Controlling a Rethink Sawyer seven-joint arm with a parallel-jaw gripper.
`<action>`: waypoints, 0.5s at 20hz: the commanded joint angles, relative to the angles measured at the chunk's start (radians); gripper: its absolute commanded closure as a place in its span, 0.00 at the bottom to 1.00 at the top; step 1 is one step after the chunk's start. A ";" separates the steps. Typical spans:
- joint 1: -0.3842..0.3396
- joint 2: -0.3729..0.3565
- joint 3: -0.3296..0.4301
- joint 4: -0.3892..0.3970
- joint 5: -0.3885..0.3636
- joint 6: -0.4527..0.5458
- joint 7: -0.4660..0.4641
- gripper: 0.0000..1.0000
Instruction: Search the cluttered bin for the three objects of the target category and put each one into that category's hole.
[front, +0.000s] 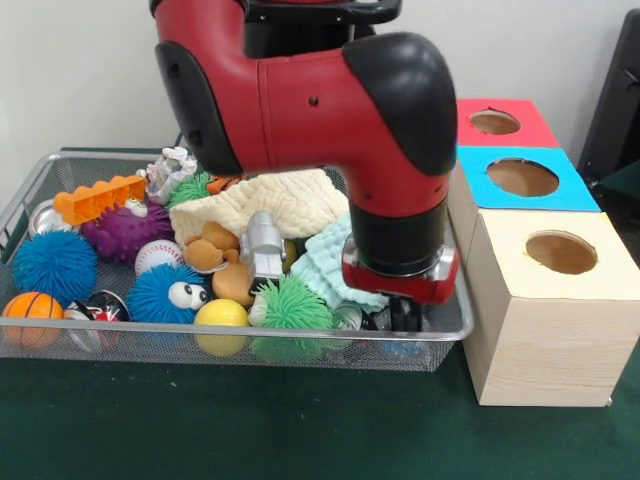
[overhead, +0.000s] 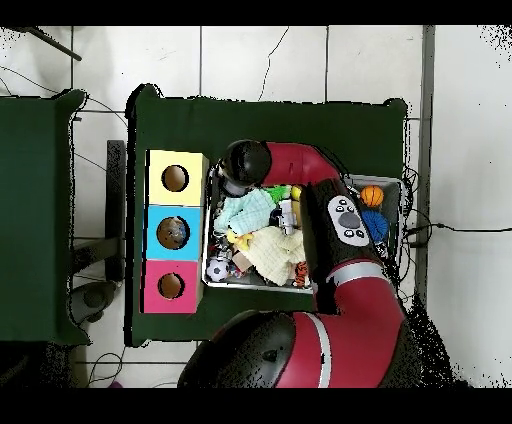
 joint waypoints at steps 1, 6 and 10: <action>-0.026 -0.092 0.113 0.084 0.009 0.098 -0.212 1.00; -0.037 -0.089 0.124 0.098 -0.010 0.086 -0.231 0.00; -0.030 -0.078 0.114 0.098 -0.026 0.062 -0.203 0.00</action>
